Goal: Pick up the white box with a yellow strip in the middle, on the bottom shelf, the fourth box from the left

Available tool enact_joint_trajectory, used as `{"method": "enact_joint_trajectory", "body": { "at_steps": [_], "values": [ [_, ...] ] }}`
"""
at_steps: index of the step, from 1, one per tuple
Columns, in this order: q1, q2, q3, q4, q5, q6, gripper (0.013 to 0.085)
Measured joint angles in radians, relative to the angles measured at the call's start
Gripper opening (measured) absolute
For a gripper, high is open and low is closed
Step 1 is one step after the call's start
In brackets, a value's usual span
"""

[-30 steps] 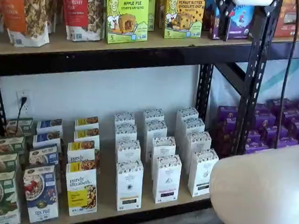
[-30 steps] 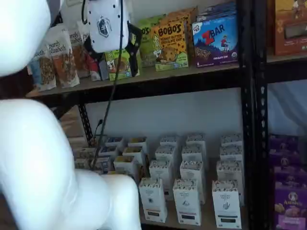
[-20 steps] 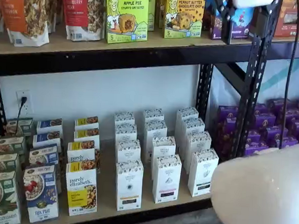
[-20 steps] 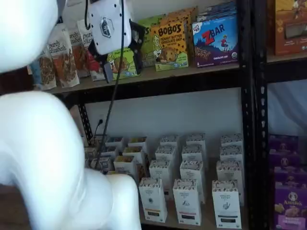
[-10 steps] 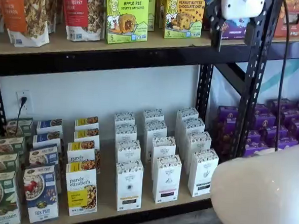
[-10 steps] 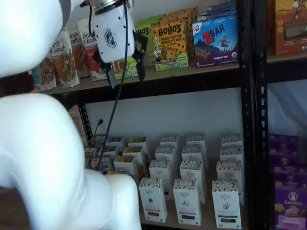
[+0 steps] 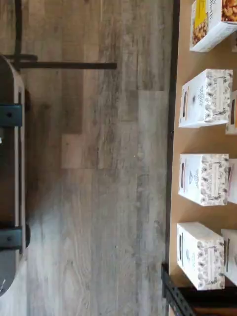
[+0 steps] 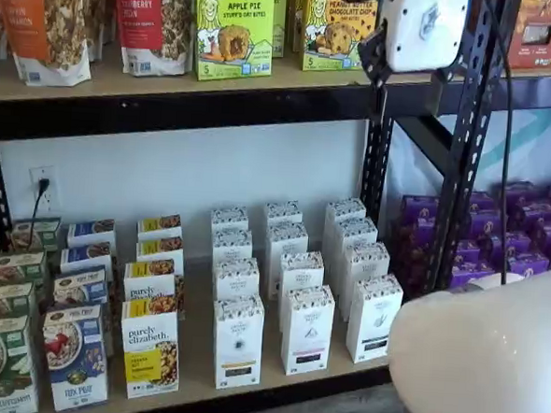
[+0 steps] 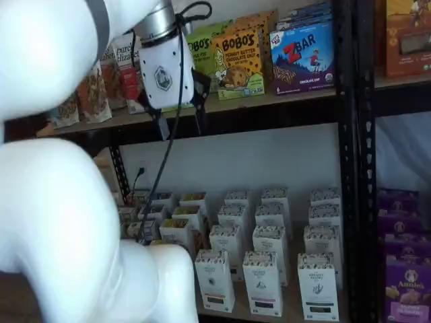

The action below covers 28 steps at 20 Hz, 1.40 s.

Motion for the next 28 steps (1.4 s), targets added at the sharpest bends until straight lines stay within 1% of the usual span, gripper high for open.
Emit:
{"method": "enact_joint_trajectory", "body": {
  "at_steps": [4, 7, 9, 14, 17, 24, 28],
  "values": [
    [0.004, -0.009, 0.067, 0.023, -0.073, 0.008, 0.0850],
    [-0.001, -0.019, 0.128, 0.064, -0.140, 0.004, 0.0850],
    [0.018, -0.012, 0.166, 0.066, -0.176, 0.020, 0.0850],
    [0.039, -0.001, 0.252, 0.102, -0.281, 0.033, 0.0850],
    [0.059, 0.019, 0.290, 0.102, -0.335, 0.049, 0.0850],
    [0.104, 0.083, 0.343, 0.070, -0.435, 0.097, 0.0850],
    [0.119, 0.129, 0.368, 0.070, -0.499, 0.111, 0.0850]
  ]
}}
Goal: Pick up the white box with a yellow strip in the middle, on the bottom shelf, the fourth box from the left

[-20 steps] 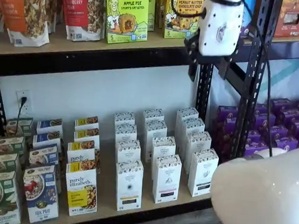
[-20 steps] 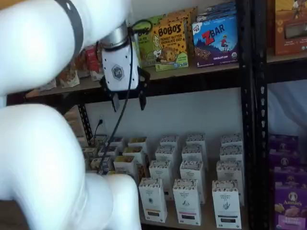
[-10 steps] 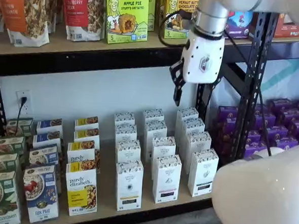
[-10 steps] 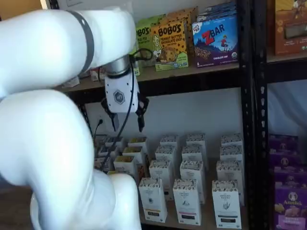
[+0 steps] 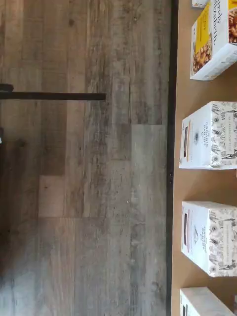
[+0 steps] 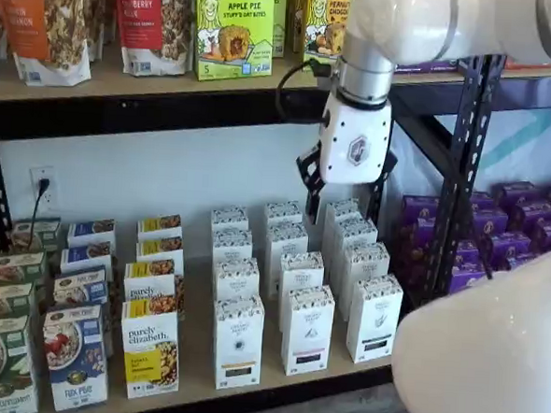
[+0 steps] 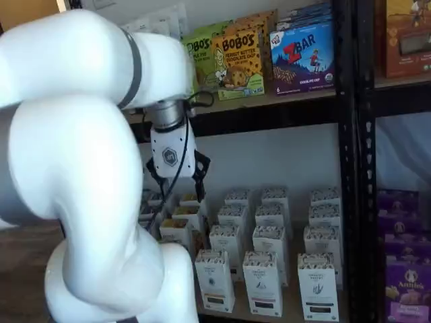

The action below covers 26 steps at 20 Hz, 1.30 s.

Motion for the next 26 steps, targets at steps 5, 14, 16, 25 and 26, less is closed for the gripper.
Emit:
{"method": "enact_joint_trajectory", "body": {
  "at_steps": [5, 14, 16, 25, 26],
  "values": [
    [0.019, 0.046, 0.029, -0.016, -0.091, 0.023, 0.0850],
    [0.012, 0.153, 0.044, -0.008, -0.193, 0.010, 0.0850],
    [0.007, 0.182, 0.046, -0.007, -0.215, 0.004, 0.0850],
    [0.018, 0.309, 0.059, -0.008, -0.346, 0.011, 0.0850],
    [0.021, 0.325, 0.058, -0.003, -0.360, 0.010, 0.0850]
  ]
}}
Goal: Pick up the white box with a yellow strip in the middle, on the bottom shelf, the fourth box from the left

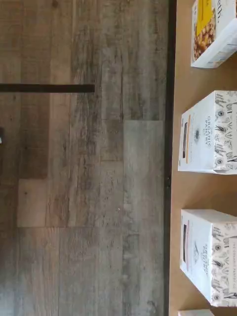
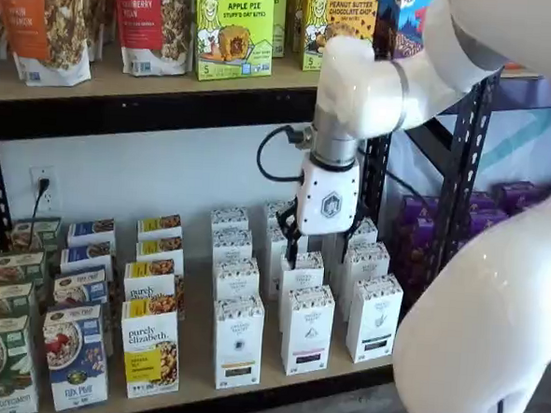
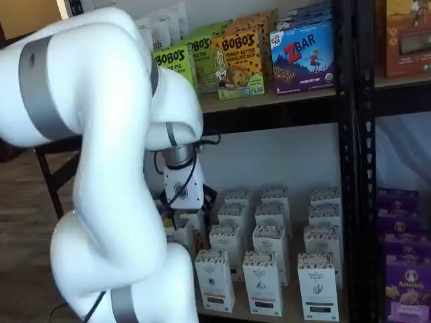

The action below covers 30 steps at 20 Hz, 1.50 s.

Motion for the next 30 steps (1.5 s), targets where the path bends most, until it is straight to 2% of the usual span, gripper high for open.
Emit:
{"method": "enact_joint_trajectory", "body": {
  "at_steps": [9, 12, 14, 20, 30],
  "values": [
    [0.045, 0.163, -0.011, 0.044, -0.173, 0.003, 0.0850],
    [0.057, 0.205, -0.014, 0.088, -0.234, -0.024, 0.0850],
    [0.064, 0.234, -0.022, 0.094, -0.260, -0.024, 0.0850],
    [0.087, 0.340, -0.068, 0.022, -0.311, 0.057, 0.0850],
    [0.090, 0.469, -0.131, -0.038, -0.369, 0.112, 0.0850]
  ]
}}
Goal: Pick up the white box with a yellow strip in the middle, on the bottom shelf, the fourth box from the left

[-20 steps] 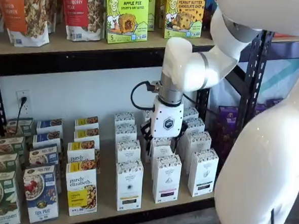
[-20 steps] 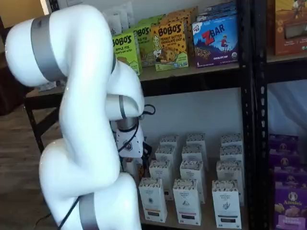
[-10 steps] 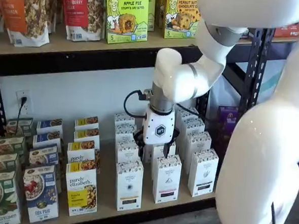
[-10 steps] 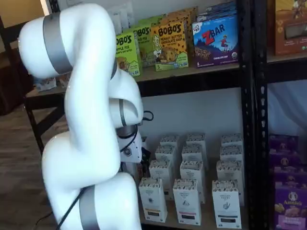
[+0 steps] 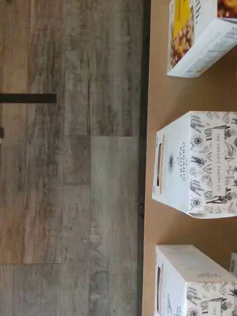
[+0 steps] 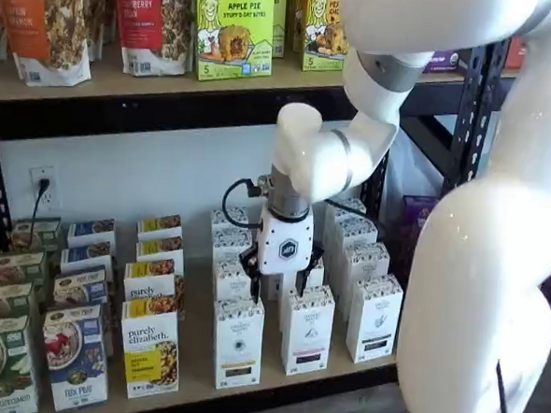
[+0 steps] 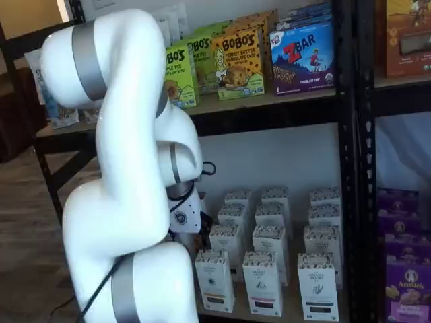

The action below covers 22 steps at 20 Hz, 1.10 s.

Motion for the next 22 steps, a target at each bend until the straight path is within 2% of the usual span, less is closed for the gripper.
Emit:
{"method": "enact_joint_trajectory", "body": {
  "at_steps": [4, 6, 9, 15, 18, 22],
  "values": [
    [-0.003, 0.043, -0.024, -0.023, -0.012, 0.018, 0.0850],
    [-0.004, 0.070, -0.033, -0.007, -0.041, 0.002, 0.0850],
    [-0.005, 0.112, -0.051, -0.007, -0.074, 0.000, 0.0850],
    [-0.003, 0.191, -0.106, -0.059, -0.097, 0.050, 0.0850],
    [-0.001, 0.238, -0.144, -0.099, -0.106, 0.091, 0.0850],
    [0.002, 0.287, -0.183, -0.119, -0.123, 0.112, 0.0850]
  ]
}}
